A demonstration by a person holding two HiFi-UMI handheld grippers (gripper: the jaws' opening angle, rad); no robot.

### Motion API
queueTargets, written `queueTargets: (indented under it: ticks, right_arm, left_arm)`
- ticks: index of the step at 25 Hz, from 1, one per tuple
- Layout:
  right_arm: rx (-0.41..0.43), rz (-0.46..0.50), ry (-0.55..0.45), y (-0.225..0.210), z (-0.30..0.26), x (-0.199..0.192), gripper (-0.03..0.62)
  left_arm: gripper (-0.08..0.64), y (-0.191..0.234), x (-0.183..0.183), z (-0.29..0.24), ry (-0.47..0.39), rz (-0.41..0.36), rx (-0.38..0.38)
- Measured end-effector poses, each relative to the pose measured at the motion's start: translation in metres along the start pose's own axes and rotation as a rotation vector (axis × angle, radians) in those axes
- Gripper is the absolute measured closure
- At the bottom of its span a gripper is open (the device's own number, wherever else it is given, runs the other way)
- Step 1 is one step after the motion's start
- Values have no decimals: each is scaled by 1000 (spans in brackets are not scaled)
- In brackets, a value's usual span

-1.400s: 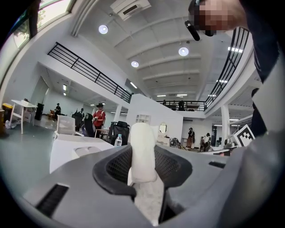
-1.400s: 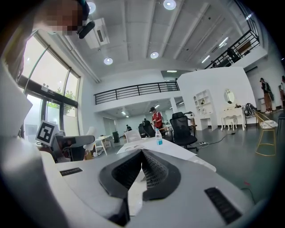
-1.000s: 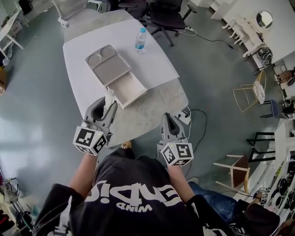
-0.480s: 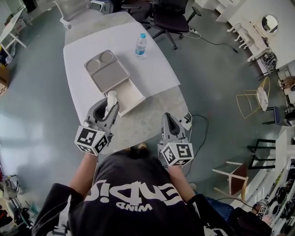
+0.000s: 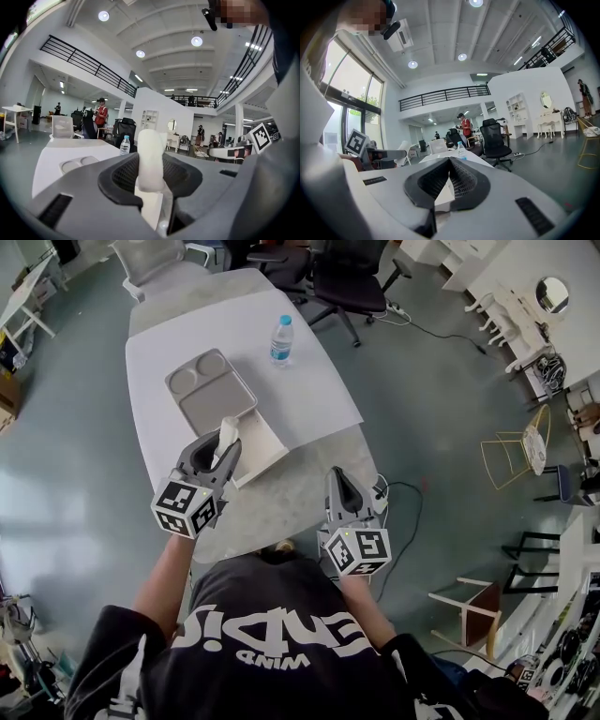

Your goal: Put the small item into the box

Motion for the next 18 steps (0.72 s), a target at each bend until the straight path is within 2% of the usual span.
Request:
queueTargets:
  ticks: [5,18]
  right_arm:
    - [0,-8,4,-5,-8,-2,574]
    - [2,-25,18,-9,-15,-7,574]
  left_arm:
    - [422,14,-19,-25,102,1,-6]
    - [422,33,-80,-73,303,-30,-21]
Point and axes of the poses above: the fingertips, and each gripper's own axes: z backward along the fingers, y to its left, x out of its top, the point moved 4 cm from there along z, backward along the fingers
